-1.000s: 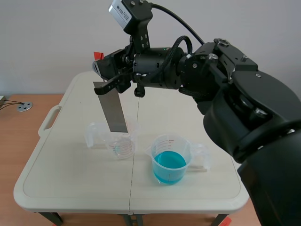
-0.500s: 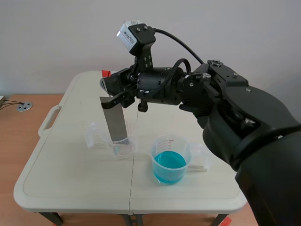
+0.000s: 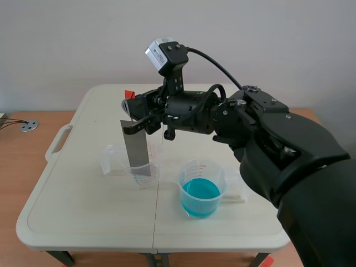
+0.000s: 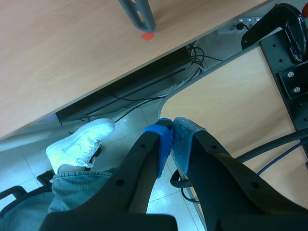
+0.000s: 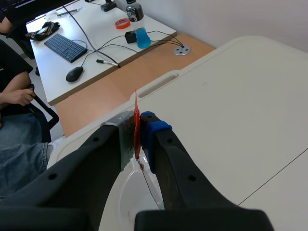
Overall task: Hold the metal plate by the orange handle, dip it into the blue solution, take it out and point at it, then put the plate back in the beaker on the left.
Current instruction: 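Put the plate into the left beaker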
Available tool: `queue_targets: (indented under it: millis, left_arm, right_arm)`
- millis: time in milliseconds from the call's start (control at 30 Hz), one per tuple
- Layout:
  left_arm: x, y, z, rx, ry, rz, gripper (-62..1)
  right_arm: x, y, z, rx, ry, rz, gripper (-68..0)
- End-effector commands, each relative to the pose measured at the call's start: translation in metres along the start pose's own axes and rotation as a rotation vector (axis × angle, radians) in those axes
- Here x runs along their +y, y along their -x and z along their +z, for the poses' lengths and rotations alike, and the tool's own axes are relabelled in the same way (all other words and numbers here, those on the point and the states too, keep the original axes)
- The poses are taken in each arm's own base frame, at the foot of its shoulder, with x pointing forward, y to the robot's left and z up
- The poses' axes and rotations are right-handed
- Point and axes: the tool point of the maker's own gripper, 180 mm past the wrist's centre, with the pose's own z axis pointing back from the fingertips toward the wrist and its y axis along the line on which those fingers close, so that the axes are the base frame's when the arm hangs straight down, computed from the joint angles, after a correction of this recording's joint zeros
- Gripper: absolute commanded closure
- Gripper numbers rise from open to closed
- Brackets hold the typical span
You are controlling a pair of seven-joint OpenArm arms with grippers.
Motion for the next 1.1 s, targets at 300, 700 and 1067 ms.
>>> queue_targets:
  millis: [300,700,1067]
  left_arm:
    - [-0.003,-0.003,-0.001,-0.009,0.009,0.008,-1.6]
    - [-0.004,0.003,-0.001,0.025,0.011,-0.008,-26.1]
    - [-0.004,0.002,-0.001,0.021,0.011,-0.014,-62.3]
  right_arm:
    - [0.001,-0.008,-0.006,-0.042,-0.016,-0.028,-1.5]
    - [-0.004,-0.019,-0.008,-0.059,-0.009,0.014,-2.6]
    - [-0.009,-0.027,-0.008,-0.083,0.01,0.021,-41.8]
